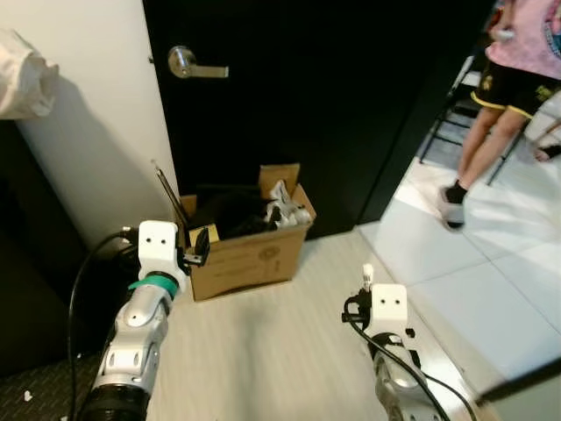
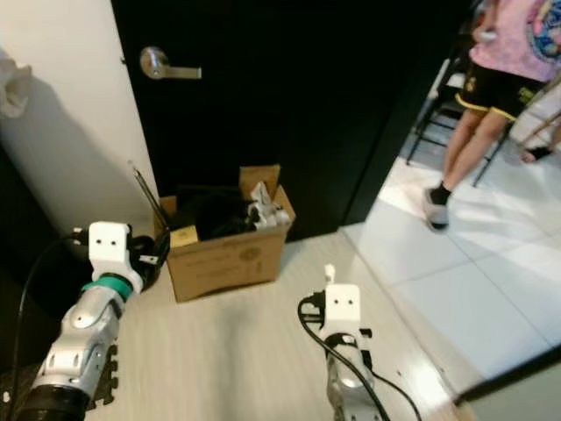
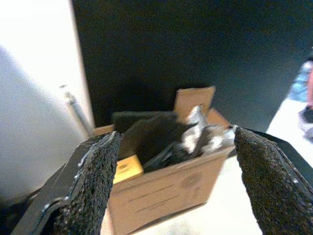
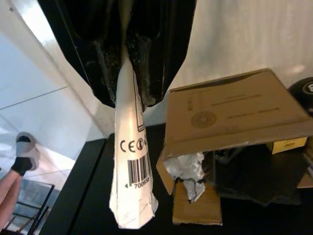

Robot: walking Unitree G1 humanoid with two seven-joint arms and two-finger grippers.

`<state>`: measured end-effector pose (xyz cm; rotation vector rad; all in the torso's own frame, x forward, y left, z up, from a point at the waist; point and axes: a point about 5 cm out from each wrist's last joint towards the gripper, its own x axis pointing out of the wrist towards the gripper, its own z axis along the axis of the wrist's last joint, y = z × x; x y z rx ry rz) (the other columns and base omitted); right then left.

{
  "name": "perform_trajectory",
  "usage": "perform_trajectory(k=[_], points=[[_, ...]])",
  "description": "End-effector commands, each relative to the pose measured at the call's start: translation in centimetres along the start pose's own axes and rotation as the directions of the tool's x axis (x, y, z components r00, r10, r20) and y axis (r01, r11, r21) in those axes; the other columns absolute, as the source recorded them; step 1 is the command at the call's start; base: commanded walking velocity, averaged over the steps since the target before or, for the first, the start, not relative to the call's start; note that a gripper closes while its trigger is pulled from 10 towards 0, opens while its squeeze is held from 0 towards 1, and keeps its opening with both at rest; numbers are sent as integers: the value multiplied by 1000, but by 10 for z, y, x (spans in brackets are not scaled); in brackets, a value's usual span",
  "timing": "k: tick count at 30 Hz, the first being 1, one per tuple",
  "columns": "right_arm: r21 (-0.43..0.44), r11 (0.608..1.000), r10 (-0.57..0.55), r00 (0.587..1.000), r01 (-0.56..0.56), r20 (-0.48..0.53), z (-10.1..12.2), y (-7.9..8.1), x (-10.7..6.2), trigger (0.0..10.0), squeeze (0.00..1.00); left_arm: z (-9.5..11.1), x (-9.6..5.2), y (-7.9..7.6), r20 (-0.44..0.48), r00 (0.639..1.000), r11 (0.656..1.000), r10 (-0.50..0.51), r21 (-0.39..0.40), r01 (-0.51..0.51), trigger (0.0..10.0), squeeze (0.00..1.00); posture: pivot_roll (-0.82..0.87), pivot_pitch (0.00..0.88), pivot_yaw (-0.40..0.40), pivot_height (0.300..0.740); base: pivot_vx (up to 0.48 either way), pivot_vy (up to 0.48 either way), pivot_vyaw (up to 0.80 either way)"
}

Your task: Clean up the room

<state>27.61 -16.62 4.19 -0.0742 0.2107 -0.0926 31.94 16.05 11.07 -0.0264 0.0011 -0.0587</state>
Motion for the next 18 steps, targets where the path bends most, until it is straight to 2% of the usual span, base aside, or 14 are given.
perform_trajectory(k=[1,18], points=[[-1,1000,-5,1000,5,-19,-3,-2,-1,10000,0,-3,-3,2,-13,1000,1000,9,2,-9,10000,0,80,0,21,740,330,0,0],[2,1000,26,999,-26,-22,-2,1,-1,10000,0,-2,-7,3,-14,1000,1000,7,17,-7,10000,0,82,0,5,740,330,0,0]])
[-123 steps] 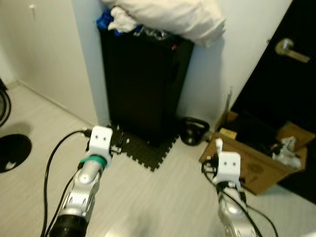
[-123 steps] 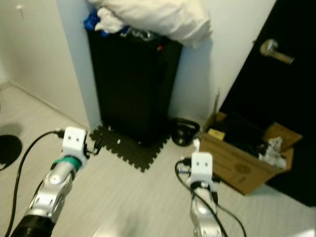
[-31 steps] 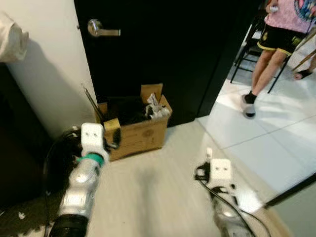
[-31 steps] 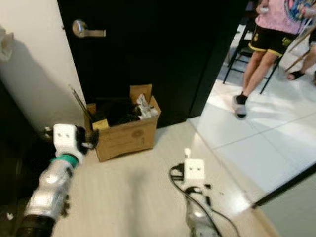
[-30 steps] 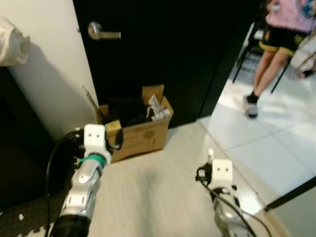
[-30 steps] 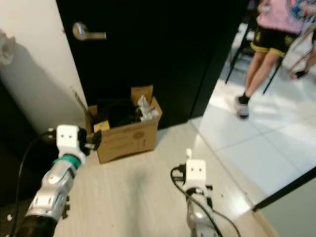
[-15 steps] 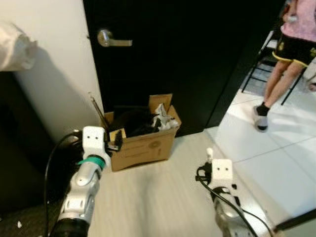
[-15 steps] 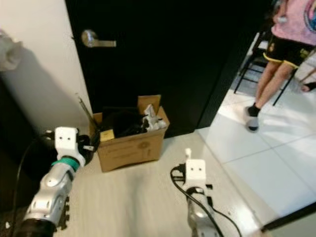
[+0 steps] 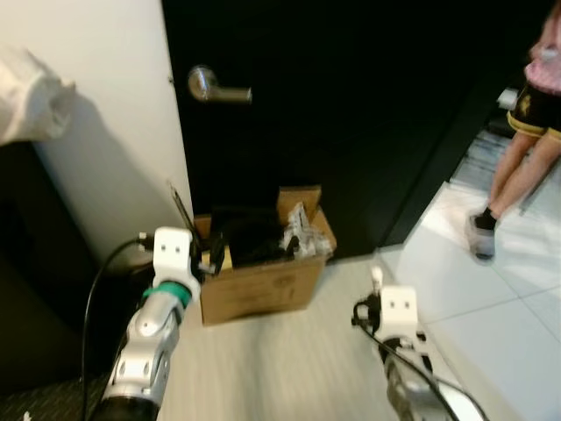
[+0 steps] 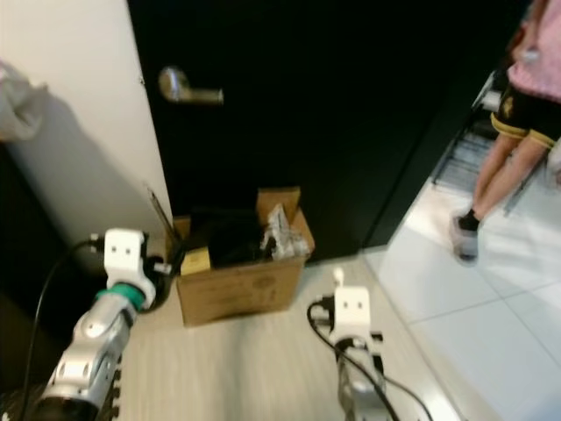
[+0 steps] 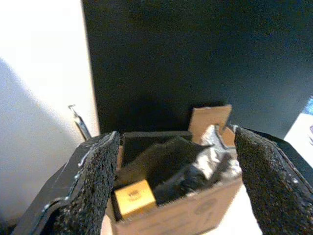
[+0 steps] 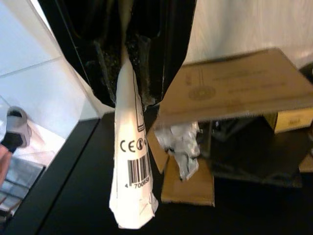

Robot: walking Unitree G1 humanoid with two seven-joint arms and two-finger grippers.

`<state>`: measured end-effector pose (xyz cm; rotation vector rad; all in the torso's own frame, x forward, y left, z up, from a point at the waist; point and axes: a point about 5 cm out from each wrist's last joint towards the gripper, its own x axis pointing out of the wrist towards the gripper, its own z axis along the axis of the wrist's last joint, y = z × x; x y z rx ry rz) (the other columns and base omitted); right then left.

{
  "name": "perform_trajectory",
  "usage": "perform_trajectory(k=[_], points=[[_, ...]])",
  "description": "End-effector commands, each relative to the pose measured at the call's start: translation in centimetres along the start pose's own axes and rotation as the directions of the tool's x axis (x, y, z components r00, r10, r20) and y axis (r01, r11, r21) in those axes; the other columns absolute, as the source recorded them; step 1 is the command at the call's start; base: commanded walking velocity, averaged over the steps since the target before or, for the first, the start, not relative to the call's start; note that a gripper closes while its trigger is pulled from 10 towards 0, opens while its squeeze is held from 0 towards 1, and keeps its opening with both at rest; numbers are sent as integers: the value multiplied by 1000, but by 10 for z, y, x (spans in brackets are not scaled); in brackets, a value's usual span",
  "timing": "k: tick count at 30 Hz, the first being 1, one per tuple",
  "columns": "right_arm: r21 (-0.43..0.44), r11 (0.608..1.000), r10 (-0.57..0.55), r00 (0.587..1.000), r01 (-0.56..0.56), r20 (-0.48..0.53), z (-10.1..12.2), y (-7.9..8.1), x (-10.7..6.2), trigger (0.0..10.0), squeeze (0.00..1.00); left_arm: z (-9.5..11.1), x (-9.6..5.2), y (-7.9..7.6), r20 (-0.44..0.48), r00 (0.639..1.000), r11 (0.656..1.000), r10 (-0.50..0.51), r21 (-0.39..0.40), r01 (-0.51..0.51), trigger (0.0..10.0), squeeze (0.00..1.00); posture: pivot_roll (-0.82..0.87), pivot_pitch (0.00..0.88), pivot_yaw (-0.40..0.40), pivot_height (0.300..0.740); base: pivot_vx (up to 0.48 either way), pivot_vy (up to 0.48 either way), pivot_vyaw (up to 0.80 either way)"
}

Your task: Clean up the room

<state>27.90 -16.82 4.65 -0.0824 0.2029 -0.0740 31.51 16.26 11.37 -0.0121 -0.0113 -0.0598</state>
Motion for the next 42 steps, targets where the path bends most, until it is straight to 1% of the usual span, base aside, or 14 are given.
perform_trajectory(k=[1,6,12,17,18,21,28,34,35,36,38,42], points=[[13,1000,18,999,-17,-31,-7,5,-3,10000,0,-5,-3,3,-30,1000,1000,5,19,-4,10000,0,85,0,12,740,330,0,0],[15,999,30,999,-30,-33,-7,7,-2,10000,0,-4,-3,7,-30,1000,1000,7,27,-7,10000,0,89,3,4,740,329,0,0],[5,999,51,998,-51,-35,-4,12,2,10000,0,-1,0,9,-32,999,999,14,51,-12,10000,0,85,18,-1,740,328,0,0],[-16,997,69,997,-70,-36,-4,14,2,10000,0,0,1,9,-26,1000,999,12,53,-10,10000,0,83,17,-13,740,326,0,0],[-34,996,83,996,-84,-31,-4,15,2,10000,0,0,1,9,-24,1000,998,12,54,-11,10000,0,82,14,-19,740,326,0,0],[-51,994,98,995,-99,-23,-3,17,1,10000,0,0,1,9,-23,1000,998,12,55,-11,10000,0,82,10,-17,740,326,0,0],[-78,990,115,993,-116,-20,-3,20,0,10000,0,1,0,8,-22,1000,998,1,69,0,10000,0,84,6,-15,740,326,0,712],[-69,990,119,993,-120,-17,-3,21,0,10000,0,1,0,8,-21,1000,997,-4,77,6,10000,0,83,1,-13,740,328,0,800],[-51,991,121,993,-121,-6,-3,21,-1,10000,0,1,0,8,-21,1000,997,-5,78,7,10000,0,80,0,-13,740,326,0,525],[-51,991,121,993,-121,-6,-3,21,-1,10000,0,1,0,8,-21,1000,997,-5,78,7,10000,0,80,0,-13,740,326,0,525],[-9,993,114,993,-114,-9,-3,20,-1,10000,0,1,1,9,-19,1000,997,-7,77,9,10000,0,78,0,-13,740,328,0,0],[1,994,111,994,-111,-11,-4,20,-1,10000,0,1,1,9,-19,1000,997,-8,77,9,10000,0,77,0,-14,740,326,0,0]])
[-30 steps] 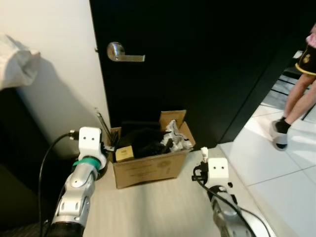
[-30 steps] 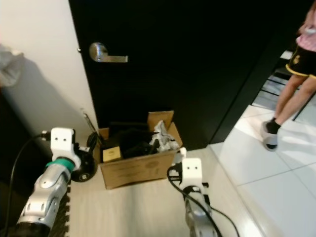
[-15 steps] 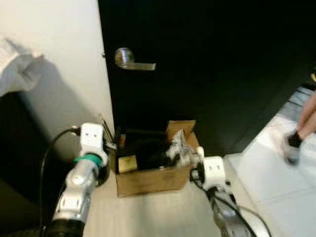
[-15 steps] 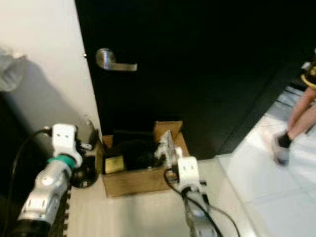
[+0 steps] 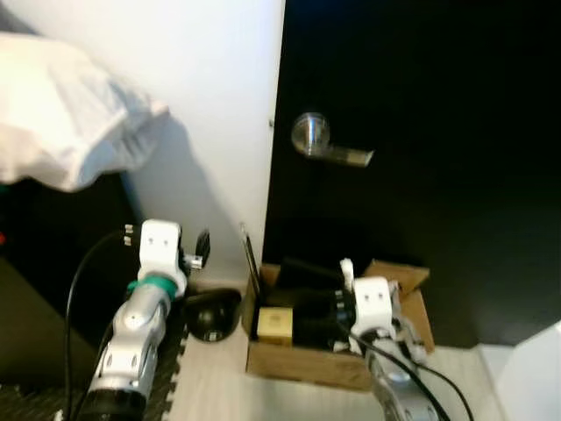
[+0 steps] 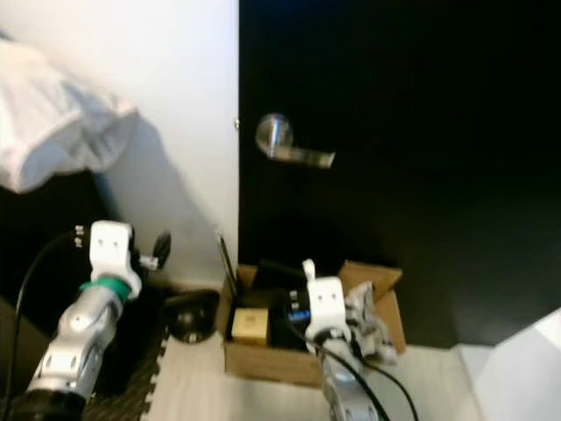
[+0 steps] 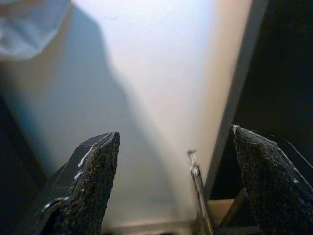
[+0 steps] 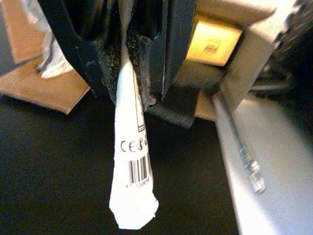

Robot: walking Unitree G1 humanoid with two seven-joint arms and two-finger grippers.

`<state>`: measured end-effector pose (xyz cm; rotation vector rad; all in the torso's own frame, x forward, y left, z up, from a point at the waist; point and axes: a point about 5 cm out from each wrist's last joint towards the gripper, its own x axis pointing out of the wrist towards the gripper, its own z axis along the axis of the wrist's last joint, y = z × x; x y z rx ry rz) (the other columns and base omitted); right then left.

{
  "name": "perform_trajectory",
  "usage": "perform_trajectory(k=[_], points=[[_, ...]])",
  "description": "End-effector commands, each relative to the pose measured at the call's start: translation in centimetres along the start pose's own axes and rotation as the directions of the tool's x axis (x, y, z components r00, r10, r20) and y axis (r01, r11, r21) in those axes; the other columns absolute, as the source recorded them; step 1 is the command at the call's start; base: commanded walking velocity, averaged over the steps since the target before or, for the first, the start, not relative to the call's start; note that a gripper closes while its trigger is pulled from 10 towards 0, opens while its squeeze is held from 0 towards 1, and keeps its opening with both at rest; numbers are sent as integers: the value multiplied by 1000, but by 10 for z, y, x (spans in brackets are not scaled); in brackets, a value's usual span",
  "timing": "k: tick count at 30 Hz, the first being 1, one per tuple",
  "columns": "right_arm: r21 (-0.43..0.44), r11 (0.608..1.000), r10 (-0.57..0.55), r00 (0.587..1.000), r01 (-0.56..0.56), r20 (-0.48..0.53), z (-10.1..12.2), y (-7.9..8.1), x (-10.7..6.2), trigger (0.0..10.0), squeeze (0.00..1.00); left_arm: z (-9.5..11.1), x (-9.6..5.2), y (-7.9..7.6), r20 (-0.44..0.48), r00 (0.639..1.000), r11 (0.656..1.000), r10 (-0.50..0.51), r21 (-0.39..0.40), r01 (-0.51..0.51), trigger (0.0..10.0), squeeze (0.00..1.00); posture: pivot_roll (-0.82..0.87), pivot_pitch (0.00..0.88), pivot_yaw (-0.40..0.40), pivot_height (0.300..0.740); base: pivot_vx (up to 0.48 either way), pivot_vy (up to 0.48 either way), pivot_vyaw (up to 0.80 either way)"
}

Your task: Clean up the room

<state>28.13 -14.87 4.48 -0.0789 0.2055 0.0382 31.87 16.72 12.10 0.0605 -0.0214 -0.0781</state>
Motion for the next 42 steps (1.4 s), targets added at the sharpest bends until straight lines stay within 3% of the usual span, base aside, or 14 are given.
perform_trajectory(k=[1,9,11,20,31,39,42], points=[[11,1000,-2,1000,2,-16,-4,0,-2,10000,0,-6,-2,3,-24,1000,1000,7,2,-7,10000,0,75,0,-16,740,330,0,0],[-11,1000,-22,998,22,-51,-9,-7,3,10000,0,-6,-4,-2,-8,998,998,-60,-3,60,10000,0,72,12,-30,740,236,0,0],[-11,1000,-20,999,20,-49,-9,-7,3,10000,0,-8,-6,-3,-19,997,997,-69,43,69,10000,0,72,12,-30,740,0,0,0],[-16,1000,-4,999,4,-31,-4,-3,7,10000,0,-8,-9,-2,4,999,997,-46,67,46,10000,0,70,23,-48,740,0,0,0],[-17,998,55,994,-53,100,31,12,27,10000,0,-10,-12,-2,-1,999,994,-53,94,53,10000,0,78,34,-58,740,0,0,0],[-34,994,111,987,-107,113,32,22,28,10000,0,-11,-15,-2,-5,999,993,-54,101,55,10000,0,83,48,-60,740,0,0,0],[-35,995,98,990,-95,96,33,22,37,10000,0,-12,-18,-1,-8,999,993,-52,110,52,10000,0,90,60,-62,740,0,0,0]])
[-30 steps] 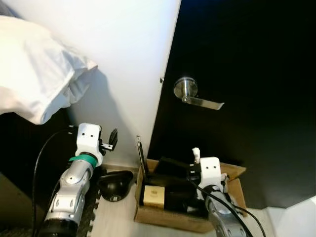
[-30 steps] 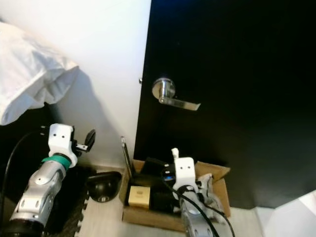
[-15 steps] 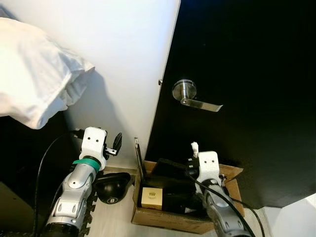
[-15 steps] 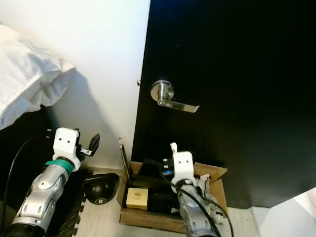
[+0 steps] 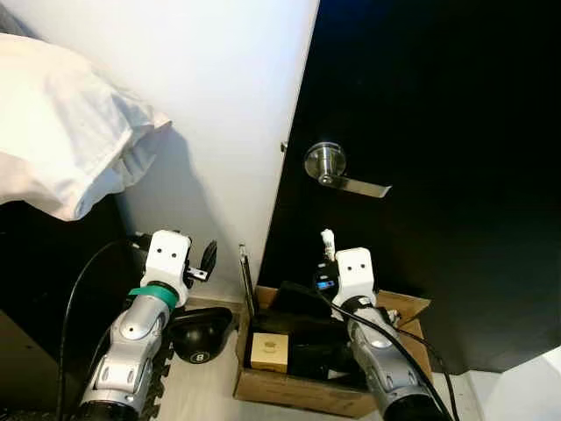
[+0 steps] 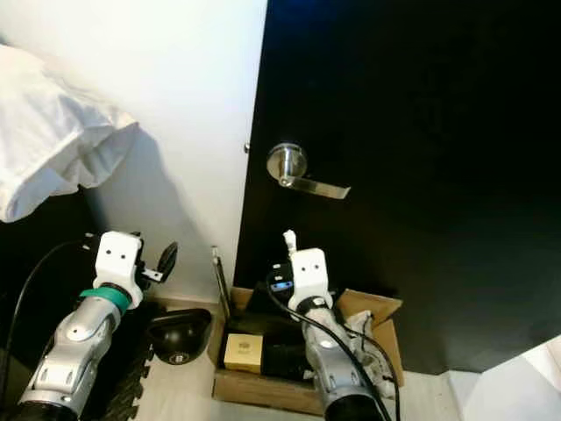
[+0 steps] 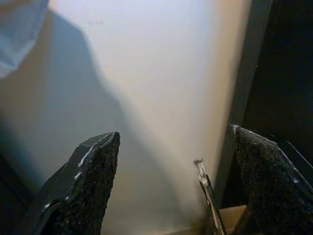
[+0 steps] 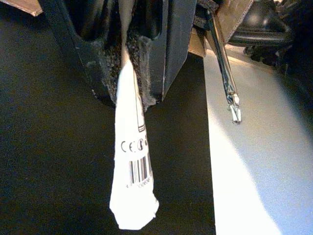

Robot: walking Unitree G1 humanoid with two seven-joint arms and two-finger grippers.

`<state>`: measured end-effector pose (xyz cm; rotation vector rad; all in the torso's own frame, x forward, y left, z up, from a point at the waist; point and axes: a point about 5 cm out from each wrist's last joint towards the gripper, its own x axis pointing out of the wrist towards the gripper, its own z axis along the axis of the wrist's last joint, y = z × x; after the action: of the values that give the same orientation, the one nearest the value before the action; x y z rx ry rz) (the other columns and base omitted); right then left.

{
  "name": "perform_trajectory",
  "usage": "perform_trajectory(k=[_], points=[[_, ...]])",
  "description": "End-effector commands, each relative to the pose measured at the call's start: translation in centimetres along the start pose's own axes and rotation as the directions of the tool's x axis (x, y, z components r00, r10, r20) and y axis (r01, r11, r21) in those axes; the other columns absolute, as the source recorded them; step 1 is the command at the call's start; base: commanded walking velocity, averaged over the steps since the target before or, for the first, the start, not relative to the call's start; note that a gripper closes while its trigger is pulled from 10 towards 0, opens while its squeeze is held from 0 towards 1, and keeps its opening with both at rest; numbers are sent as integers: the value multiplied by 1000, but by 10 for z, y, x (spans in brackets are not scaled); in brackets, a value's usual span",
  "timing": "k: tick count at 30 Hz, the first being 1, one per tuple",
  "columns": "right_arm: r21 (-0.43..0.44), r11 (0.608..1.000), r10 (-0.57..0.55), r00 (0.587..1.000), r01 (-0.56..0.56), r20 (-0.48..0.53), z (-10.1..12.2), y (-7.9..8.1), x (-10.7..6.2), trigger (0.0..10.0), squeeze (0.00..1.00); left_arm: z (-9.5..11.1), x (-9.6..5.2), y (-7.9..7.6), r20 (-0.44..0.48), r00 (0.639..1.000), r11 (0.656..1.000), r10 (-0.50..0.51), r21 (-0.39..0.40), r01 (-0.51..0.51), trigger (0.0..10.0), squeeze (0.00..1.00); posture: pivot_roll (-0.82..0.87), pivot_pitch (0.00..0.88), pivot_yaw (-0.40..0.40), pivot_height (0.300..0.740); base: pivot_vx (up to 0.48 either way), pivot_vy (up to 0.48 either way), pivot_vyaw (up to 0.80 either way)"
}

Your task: Clean up the room

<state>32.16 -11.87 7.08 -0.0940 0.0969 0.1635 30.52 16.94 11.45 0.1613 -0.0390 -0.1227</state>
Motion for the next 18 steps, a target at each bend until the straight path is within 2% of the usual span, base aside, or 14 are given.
perform_trajectory(k=[1,4,9,10,11,12,15,18], points=[[-6,999,-35,999,35,-24,-2,-5,5,10000,0,-6,-6,-2,-25,1000,1000,-7,14,7,10000,0,96,73,-61,740,0,0,0],[-13,998,-68,997,68,-38,-1,-8,10,10000,0,-7,-11,0,-32,999,1000,-7,22,7,10000,0,102,81,-57,740,0,0,0],[22,996,-89,996,89,-19,5,-11,14,10000,0,-8,-15,3,-39,999,1000,-5,27,6,10000,0,111,90,-58,740,0,0,0],[27,996,-86,996,86,-13,6,-11,14,10000,725,-8,-16,3,-38,999,1000,-4,25,5,10000,0,112,94,-58,740,0,0,0],[30,996,-84,996,84,-9,7,-10,14,10000,725,-8,-16,4,-38,999,1000,-3,24,4,10000,0,112,94,-58,740,0,0,0],[39,996,-74,997,74,-4,7,-9,14,10000,1000,-8,-17,5,-39,999,1000,-3,23,3,10000,0,114,97,-59,740,0,0,0],[45,997,-67,998,67,-2,5,-7,14,10000,1000,-8,-19,5,-42,999,1000,-1,22,2,10000,0,114,98,-59,740,0,0,0],[13,997,-79,997,79,-14,0,-7,12,10000,1000,-9,-21,4,-47,999,1000,-1,22,2,10000,0,115,99,-59,740,0,0,0]])
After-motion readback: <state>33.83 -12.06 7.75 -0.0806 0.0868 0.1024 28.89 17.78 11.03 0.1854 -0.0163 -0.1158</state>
